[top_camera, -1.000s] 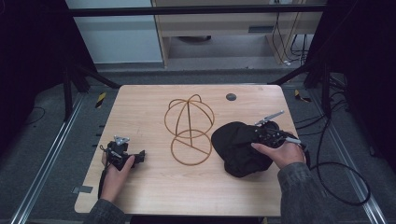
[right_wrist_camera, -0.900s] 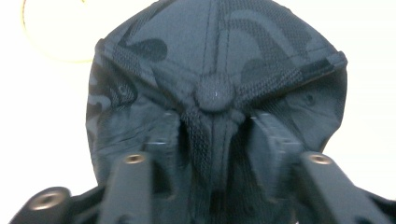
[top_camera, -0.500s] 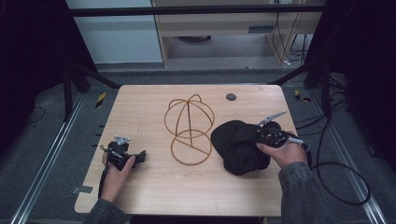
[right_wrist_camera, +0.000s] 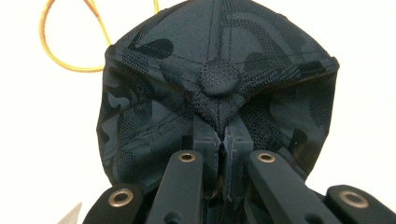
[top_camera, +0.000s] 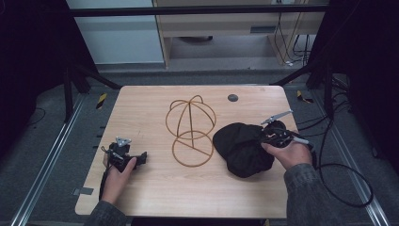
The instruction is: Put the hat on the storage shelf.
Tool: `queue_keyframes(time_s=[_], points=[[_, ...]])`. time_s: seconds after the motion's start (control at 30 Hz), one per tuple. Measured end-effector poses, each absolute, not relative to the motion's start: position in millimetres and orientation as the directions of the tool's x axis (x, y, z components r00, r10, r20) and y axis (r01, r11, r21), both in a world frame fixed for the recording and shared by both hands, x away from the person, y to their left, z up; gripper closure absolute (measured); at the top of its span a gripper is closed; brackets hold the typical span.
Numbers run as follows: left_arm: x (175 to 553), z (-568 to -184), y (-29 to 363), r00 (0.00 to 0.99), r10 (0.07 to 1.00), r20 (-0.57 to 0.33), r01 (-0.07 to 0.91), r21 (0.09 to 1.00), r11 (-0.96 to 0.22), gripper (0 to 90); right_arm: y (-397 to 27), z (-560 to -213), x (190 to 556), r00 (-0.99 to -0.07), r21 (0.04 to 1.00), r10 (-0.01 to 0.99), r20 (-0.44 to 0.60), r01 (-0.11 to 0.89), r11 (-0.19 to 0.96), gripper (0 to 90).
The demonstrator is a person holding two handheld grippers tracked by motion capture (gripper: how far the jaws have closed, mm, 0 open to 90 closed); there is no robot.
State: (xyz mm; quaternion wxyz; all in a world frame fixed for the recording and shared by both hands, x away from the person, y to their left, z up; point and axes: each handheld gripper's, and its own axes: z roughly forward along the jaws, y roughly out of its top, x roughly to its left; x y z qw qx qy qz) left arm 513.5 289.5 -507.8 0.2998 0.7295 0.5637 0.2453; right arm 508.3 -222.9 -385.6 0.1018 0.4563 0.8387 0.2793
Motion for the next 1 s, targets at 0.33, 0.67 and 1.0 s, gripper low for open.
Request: queue_keyframes(time_s=[0.33,0.67,1.0], points=[[513.5,-507.8,289.4,0.246,0.969,0.019,0.675,0.714,-0.186,0.0,-230.5,-365.0,502.2,-0.556,0.591,0.826,0.090,0.697,0.405,87.1],[513.5,-507.8,289.4,0.246,0.969,0.019,0.675,0.714,-0.185,0.0,-241.7,-335.9,492.3,-0.542,0.639,0.837,0.073,0.670,0.378,87.1],[513.5,-507.8,289.4,0.245,0.969,0.019,0.675,0.714,-0.185,0.0,-248.4,-306.6,481.6,-0.541,0.699,0.840,0.050,0.620,0.358,87.1]])
